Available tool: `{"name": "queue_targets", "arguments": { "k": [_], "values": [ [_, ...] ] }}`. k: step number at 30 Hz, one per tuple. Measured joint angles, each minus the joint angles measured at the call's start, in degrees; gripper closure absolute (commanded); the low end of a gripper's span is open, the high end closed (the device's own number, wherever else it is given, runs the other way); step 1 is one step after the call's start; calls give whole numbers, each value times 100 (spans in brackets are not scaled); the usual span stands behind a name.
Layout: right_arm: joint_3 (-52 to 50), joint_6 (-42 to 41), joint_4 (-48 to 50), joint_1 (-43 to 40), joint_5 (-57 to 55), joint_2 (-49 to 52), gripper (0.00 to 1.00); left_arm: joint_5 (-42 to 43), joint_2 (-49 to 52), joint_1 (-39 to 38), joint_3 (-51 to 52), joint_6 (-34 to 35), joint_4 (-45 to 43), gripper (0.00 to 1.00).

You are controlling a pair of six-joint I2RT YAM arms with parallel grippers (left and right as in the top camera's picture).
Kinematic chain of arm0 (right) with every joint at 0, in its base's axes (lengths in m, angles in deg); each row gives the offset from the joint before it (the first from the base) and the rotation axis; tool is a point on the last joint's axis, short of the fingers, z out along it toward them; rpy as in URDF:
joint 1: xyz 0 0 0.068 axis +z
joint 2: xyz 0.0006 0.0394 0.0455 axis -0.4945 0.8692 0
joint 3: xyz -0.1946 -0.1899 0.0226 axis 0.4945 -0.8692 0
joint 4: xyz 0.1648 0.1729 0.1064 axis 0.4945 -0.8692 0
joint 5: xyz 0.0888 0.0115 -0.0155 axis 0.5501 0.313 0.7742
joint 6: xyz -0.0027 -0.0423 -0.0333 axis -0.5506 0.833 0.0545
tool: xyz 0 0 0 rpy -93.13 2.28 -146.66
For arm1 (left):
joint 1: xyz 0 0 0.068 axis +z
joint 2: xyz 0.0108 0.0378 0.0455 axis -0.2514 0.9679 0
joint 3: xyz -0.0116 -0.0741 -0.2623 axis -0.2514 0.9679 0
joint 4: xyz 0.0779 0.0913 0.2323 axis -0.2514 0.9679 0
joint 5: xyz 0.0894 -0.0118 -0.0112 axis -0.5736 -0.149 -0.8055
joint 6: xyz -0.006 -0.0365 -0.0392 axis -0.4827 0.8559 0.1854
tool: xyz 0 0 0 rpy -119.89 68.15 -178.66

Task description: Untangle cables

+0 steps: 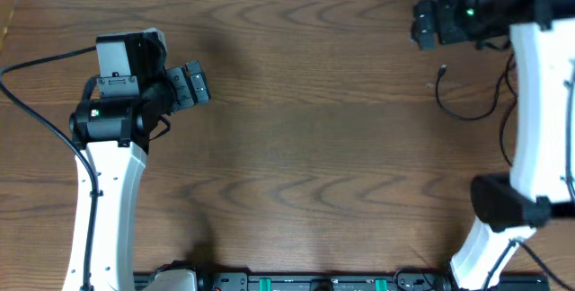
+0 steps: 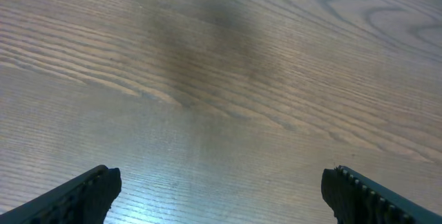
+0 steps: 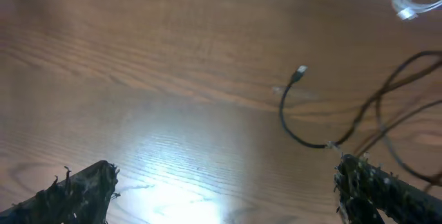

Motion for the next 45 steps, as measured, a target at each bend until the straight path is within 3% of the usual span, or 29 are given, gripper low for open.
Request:
{"name": "queue_targets", "arguments": {
  "k": [12, 45],
  "values": [
    [28, -2, -4, -105, -249, -1283, 1, 0, 0, 0, 0, 0, -2, 2],
    [-155, -2, 238, -197, -673, -1519, 1, 0, 0, 0, 0, 0, 0, 2]
  ]
}}
